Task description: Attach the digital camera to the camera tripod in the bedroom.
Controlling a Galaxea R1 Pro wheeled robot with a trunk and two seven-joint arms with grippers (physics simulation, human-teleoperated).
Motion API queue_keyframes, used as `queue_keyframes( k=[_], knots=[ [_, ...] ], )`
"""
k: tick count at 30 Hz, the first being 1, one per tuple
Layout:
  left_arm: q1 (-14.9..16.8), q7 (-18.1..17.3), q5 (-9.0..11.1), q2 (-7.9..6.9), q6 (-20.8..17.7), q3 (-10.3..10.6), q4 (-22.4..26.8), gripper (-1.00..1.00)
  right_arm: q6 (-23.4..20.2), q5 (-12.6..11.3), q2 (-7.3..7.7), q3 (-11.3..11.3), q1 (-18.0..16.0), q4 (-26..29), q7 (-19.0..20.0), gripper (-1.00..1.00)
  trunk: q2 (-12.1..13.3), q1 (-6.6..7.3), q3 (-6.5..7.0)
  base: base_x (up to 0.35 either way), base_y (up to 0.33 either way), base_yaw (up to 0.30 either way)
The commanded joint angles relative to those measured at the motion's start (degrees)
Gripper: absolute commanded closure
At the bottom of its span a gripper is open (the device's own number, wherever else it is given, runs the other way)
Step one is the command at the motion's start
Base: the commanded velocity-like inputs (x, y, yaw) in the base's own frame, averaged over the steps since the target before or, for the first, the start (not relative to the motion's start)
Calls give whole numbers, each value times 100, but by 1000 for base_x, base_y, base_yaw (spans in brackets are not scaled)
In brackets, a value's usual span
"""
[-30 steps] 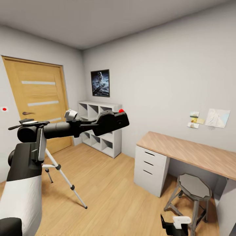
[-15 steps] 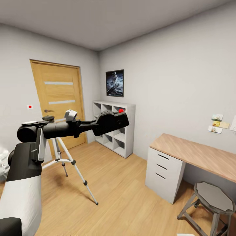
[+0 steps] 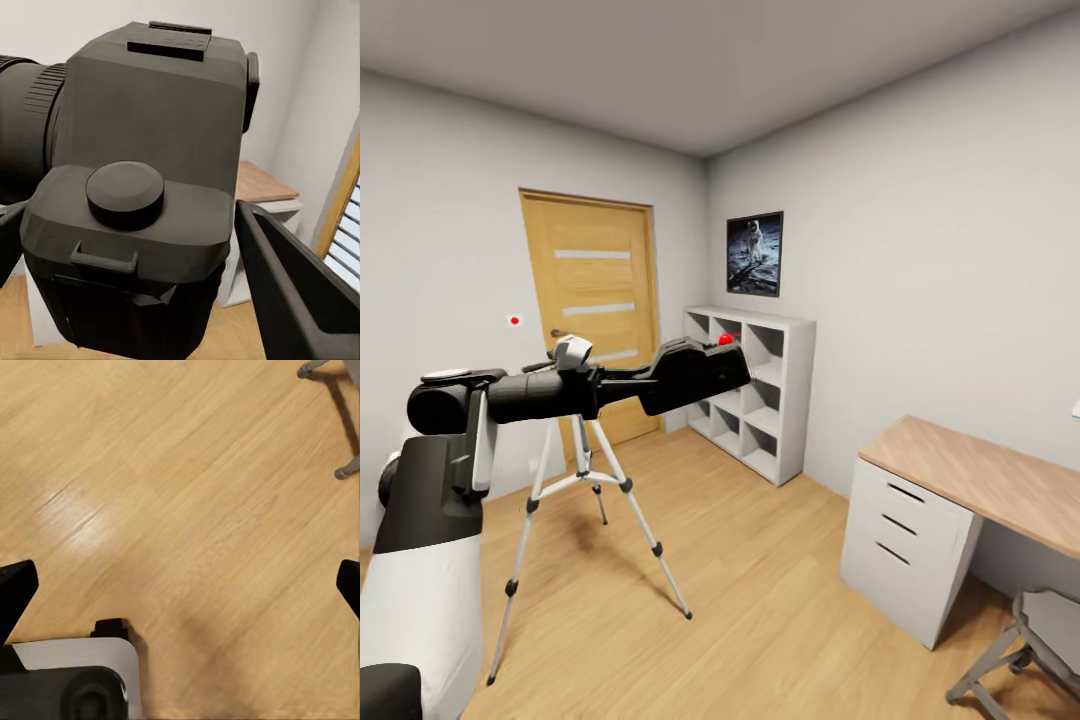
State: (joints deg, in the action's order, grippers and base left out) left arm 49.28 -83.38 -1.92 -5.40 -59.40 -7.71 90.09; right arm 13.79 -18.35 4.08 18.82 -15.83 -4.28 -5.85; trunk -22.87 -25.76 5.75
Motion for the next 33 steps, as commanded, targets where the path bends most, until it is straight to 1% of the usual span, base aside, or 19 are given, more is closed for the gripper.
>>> queue_keyframes(
  k=[1, 2, 3, 6, 12, 20, 24, 33],
  knots=[
    [2, -40, -19, -2, -60, -3, 0, 100, -58, -41, -4, 49, 134, -20, 2, -100, -5, -2, -2, 0, 0, 281],
    [2, -39, -19, -7, -60, -3, 0, 100, -141, -44, -15, 46, 306, -20, 7, -100, -5, -2, -2, 0, 0, 281],
    [2, -39, -19, -9, -60, -3, 0, 100, -174, -45, -30, 45, 389, -20, 10, -100, -5, -2, -2, 0, 0, 281],
    [2, -38, -19, -12, -60, -3, 0, 100, -229, -46, -57, 42, 493, -20, 16, -100, -5, -2, -2, 0, 0, 272],
    [2, -40, -19, -40, -60, -4, 1, 100, -267, -48, -131, 36, 559, -20, 16, -100, -5, -2, -2, 0, 0, 113],
    [2, -50, -19, -57, -60, 4, 17, 100, -248, -54, -155, 28, 571, -20, 21, -100, -5, -2, -2, 48, 0, 16],
    [2, -49, -19, -58, -60, 6, 25, 100, -212, -55, -164, 27, 572, -20, 22, -100, -5, -2, -2, 229, 0, 2],
    [2, -47, -19, -58, -60, 6, 18, 100, -201, -55, -179, 26, 572, -20, 22, -100, -5, -2, -2, 329, 0, 0]
  ],
)
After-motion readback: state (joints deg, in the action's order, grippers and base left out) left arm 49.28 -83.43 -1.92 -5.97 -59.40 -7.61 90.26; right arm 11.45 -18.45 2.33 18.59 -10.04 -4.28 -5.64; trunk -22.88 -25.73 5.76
